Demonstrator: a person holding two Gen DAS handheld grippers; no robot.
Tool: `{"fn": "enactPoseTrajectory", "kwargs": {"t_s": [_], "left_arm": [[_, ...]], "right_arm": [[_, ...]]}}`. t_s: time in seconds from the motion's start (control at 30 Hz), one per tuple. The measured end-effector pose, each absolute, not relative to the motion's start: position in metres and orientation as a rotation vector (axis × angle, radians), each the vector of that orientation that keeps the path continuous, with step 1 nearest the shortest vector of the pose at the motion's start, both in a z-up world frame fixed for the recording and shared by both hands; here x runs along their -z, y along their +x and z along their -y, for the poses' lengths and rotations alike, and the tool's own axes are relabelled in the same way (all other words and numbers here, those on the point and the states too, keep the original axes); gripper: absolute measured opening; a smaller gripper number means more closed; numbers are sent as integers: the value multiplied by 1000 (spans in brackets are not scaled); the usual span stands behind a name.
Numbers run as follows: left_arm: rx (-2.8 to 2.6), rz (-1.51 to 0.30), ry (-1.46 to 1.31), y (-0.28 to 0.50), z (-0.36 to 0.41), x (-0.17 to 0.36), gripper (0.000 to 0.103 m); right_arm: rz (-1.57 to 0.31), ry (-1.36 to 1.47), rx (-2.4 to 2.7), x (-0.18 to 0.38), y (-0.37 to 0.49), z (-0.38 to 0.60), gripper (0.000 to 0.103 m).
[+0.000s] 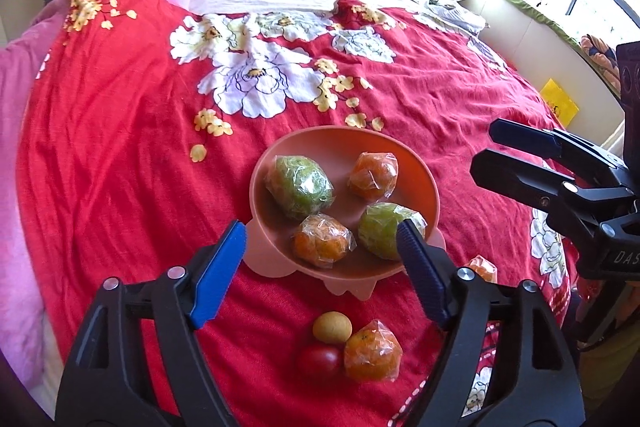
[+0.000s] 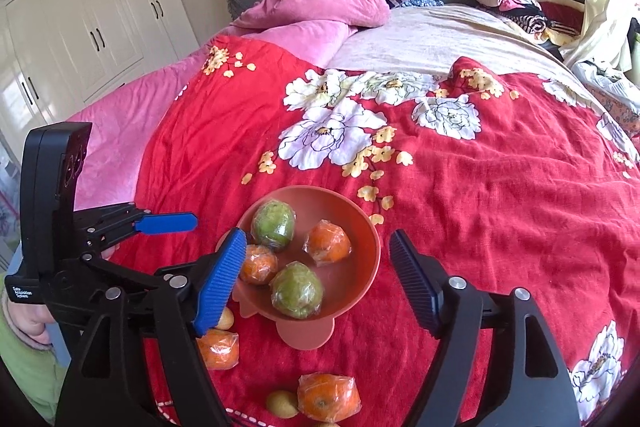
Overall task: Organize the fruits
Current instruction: 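Lower the wrapped tangerine into the pink bowl and open the left tool, then withdraw both open tools from the bowl back over the loose fruits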
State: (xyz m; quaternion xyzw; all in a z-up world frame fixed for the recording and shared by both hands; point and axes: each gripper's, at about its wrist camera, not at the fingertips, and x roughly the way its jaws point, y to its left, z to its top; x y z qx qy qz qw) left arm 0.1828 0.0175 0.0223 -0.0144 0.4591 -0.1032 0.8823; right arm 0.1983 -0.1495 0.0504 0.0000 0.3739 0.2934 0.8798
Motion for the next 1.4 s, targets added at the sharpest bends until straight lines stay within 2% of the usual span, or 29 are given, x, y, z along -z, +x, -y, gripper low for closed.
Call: {"fn": "enactPoseTrajectory", "kwargs": {"t_s": [0.23, 0.43, 1.4], "left_arm": [[206, -934, -42, 174, -18, -32, 86], [199, -911, -34, 165, -18, -42, 93], [198, -879, -25, 130, -16, -54, 93]], "right_arm": [[-748, 5, -604, -63, 188, 155, 83], [-724, 9, -597, -72, 179, 161, 87], [-676, -6, -586, -90, 140, 176, 93]]}}
